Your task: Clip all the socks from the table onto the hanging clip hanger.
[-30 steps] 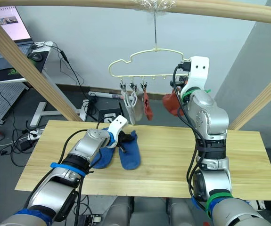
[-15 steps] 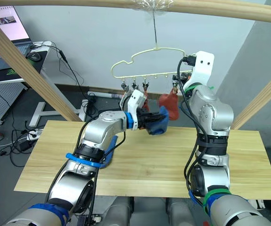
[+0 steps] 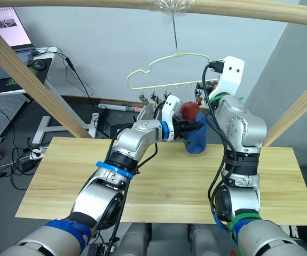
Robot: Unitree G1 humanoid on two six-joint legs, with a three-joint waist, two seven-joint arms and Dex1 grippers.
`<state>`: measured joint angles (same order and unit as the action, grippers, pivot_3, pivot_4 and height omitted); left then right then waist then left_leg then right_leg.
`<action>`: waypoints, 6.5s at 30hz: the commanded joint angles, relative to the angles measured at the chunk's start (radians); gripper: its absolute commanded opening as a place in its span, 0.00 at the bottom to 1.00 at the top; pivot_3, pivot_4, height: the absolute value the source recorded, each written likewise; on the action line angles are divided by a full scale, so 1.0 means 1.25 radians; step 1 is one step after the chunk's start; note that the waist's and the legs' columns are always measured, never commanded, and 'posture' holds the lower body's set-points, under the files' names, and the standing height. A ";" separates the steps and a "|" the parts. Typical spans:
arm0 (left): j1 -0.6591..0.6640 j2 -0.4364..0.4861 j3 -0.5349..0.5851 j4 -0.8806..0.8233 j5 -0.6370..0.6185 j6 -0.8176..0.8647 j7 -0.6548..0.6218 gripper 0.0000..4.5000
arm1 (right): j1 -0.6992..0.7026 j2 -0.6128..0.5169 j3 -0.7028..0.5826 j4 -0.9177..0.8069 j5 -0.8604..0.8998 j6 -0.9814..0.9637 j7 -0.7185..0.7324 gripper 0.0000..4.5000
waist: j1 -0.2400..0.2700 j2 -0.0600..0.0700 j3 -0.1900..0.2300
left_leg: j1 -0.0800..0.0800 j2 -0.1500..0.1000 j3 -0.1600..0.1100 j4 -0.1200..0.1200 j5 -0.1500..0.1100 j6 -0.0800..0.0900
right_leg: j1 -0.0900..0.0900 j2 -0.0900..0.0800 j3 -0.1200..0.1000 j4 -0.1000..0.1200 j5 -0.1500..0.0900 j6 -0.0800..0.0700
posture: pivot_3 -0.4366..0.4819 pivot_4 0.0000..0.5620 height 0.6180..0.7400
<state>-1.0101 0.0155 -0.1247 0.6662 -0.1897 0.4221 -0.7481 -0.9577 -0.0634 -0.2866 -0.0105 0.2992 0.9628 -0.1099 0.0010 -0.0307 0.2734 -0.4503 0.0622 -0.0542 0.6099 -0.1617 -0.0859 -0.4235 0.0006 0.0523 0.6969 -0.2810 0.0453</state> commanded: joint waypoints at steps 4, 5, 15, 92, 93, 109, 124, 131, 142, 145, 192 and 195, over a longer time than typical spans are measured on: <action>-0.072 -0.023 0.025 0.061 0.001 -0.067 0.012 0.00 | -0.024 0.004 -0.004 -0.059 0.022 0.001 -0.001 0.00 | -0.002 0.000 0.000 | 0.000 0.000 0.000 0.000 0.000 0.000 | 0.000 0.000 0.000 0.000 0.000 0.000 | 0.56 0.37 1.00; -0.077 -0.024 0.026 0.068 0.001 -0.072 0.011 0.00 | -0.023 0.005 -0.005 -0.061 0.022 0.002 -0.002 0.00 | -0.002 0.000 0.000 | 0.000 0.000 0.000 0.000 0.000 0.000 | 0.000 0.000 0.000 0.000 0.000 0.000 | 0.56 0.37 1.00; -0.116 -0.036 0.046 0.120 -0.005 -0.101 0.012 0.00 | -0.019 0.012 -0.006 -0.060 0.023 0.001 -0.005 0.00 | -0.002 0.000 0.000 | 0.000 0.000 0.000 0.000 0.000 0.000 | 0.000 0.000 0.000 0.000 0.000 0.000 | 0.56 0.37 1.00; 0.160 0.418 0.141 -0.617 -0.327 0.198 -0.229 0.97 | 0.337 0.005 0.133 -0.455 -0.078 0.046 -0.014 0.53 | -0.015 0.001 -0.005 | 0.001 0.000 -0.004 0.001 0.003 -0.002 | 0.002 0.000 -0.004 0.001 0.001 -0.001 | 0.57 0.31 1.00; 0.159 0.417 0.139 -0.617 -0.327 0.197 -0.227 0.97 | 0.332 0.005 0.132 -0.449 -0.077 0.046 -0.012 0.53 | -0.015 0.001 -0.005 | 0.001 0.000 -0.004 0.001 0.003 -0.002 | 0.002 0.000 -0.004 0.001 0.001 -0.001 | 0.57 0.31 1.00; 0.161 0.428 0.129 -0.637 -0.317 0.198 -0.188 0.97 | 0.240 -0.058 0.105 -0.222 -0.090 -0.077 0.044 0.53 | -0.004 0.001 -0.005 | 0.001 0.000 -0.004 0.001 0.004 -0.002 | 0.002 0.000 -0.004 0.001 0.001 -0.002 | 0.62 0.33 1.00; 0.165 0.435 0.130 -0.636 -0.314 0.193 -0.170 0.97 | 0.143 -0.073 0.077 -0.030 -0.095 -0.177 0.059 0.53 | 0.000 0.001 -0.005 | 0.001 0.000 -0.004 0.001 0.004 -0.001 | 0.002 0.000 -0.004 0.001 0.001 -0.002 | 0.64 0.34 1.00; 0.172 0.435 0.131 -0.640 -0.311 0.192 -0.160 0.97 | 0.093 -0.064 0.072 0.032 -0.090 -0.202 0.052 0.53 | 0.001 0.001 -0.005 | 0.001 0.000 -0.004 0.001 0.004 -0.001 | 0.002 0.000 -0.004 0.001 0.001 -0.002 | 0.66 0.35 1.00; 0.178 0.432 0.129 -0.641 -0.308 0.187 -0.152 0.98 | 0.076 -0.060 0.061 0.043 -0.085 -0.197 0.038 0.41 | 0.005 0.001 -0.005 | 0.001 0.000 -0.004 0.001 0.004 -0.001 | 0.002 0.000 -0.004 0.001 0.001 -0.002 | 0.65 0.36 1.00; 0.179 0.429 0.128 -0.640 -0.306 0.184 -0.149 0.98 | 0.065 -0.055 0.056 0.050 -0.080 -0.195 0.034 0.41 | 0.006 0.001 -0.005 | 0.001 0.000 -0.004 0.001 0.004 -0.001 | 0.002 0.000 -0.004 0.001 0.001 -0.002 | 0.65 0.36 1.00; 0.325 0.489 0.041 -0.085 0.077 -0.055 0.074 0.99 | 0.031 -0.039 0.037 0.066 -0.055 -0.181 0.007 0.00 | 0.018 0.001 -0.005 | 0.001 0.000 -0.004 0.000 0.004 -0.001 | 0.001 0.000 -0.005 0.001 0.001 -0.002 | 0.65 0.35 1.00; 0.304 0.481 0.038 -0.009 0.095 -0.069 0.076 0.99 | 0.034 -0.040 0.035 0.058 -0.055 -0.175 0.006 0.00 | 0.018 0.001 -0.005 | 0.001 0.000 -0.004 -0.001 0.004 -0.001 | 0.001 0.000 -0.005 0.001 0.001 -0.002 | 0.65 0.35 1.00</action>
<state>-0.6073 0.6212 -0.0870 0.6192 -0.0894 0.3610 -0.6596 -0.9115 -0.1078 -0.2348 0.1215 0.2199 0.7513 -0.0978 0.0239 -0.0289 0.2670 -0.4495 0.0628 -0.0592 0.6092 -0.1571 -0.0875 -0.4220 0.0006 0.0466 0.6978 -0.2795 0.0428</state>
